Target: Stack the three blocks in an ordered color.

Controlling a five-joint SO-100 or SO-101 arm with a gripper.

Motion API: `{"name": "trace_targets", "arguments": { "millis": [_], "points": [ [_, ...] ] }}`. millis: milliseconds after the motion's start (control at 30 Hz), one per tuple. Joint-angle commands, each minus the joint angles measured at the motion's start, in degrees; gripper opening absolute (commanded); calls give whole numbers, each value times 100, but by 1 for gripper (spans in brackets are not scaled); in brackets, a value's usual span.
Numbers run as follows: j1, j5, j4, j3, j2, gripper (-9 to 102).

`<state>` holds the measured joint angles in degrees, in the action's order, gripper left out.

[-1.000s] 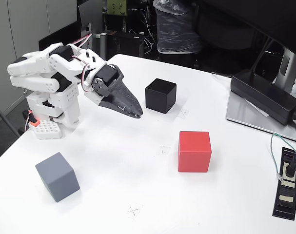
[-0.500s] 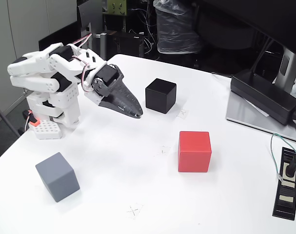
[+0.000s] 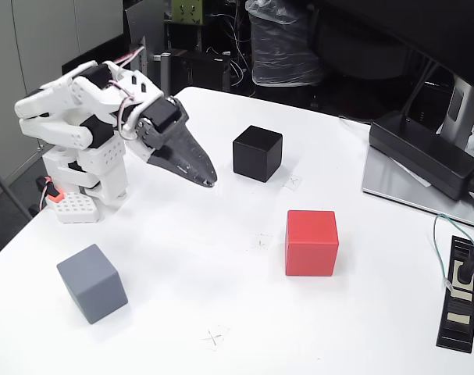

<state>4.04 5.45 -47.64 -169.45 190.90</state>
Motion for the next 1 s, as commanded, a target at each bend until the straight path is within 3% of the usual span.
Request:
{"name": "trace_targets", "arguments": {
  "millis": [0,333,500,833,967],
  "points": [
    [123,-79,-668,932,9,2],
    [211,-1187,-2074,3199,-88,2],
    [861,-1230,-2628,4395,-782,2],
    [1986,-1775,-4359,6908,-4843,2],
    [2558,-2549,-4245,7172,-6003,2]
  ]
}}
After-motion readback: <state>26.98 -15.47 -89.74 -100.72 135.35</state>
